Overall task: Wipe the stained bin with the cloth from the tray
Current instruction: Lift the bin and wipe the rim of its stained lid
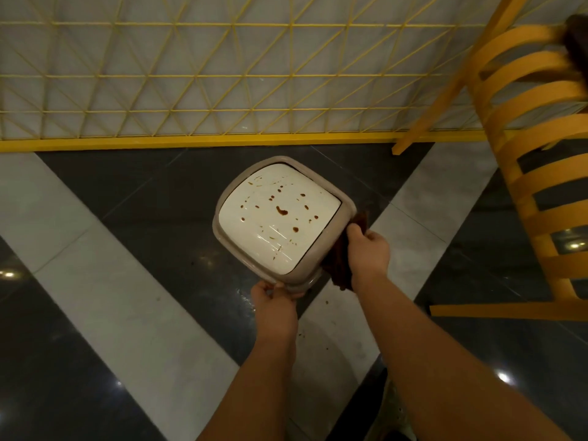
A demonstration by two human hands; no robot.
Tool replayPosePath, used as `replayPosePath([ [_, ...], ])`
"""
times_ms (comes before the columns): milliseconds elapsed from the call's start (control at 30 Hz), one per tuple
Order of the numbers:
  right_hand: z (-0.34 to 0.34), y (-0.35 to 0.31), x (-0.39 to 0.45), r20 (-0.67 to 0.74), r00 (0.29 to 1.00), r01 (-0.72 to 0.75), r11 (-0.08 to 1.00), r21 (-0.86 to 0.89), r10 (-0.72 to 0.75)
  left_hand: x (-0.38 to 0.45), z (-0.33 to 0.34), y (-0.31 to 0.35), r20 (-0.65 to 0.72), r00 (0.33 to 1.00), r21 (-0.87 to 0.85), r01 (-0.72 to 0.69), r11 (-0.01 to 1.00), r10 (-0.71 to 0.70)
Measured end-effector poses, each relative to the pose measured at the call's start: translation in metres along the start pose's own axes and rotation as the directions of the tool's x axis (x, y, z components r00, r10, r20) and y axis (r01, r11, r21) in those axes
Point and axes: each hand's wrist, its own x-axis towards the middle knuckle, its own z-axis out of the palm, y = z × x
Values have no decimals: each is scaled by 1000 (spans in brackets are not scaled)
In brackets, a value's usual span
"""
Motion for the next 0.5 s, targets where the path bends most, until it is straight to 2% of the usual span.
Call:
replayPosePath([
  [233, 14, 65, -71, 152, 986, -86, 993, 82, 73, 4, -3, 0, -30, 1000, 3, -5, 1000, 5],
  [367, 9, 47, -54, 131, 989, -75, 995, 61, 67, 12, -5, 3, -47, 998, 73, -35, 997, 38],
  [500, -2, 11, -20, 60, 997, -40, 998, 49, 37, 11, -6, 5, -30, 999, 58, -25, 998, 27],
])
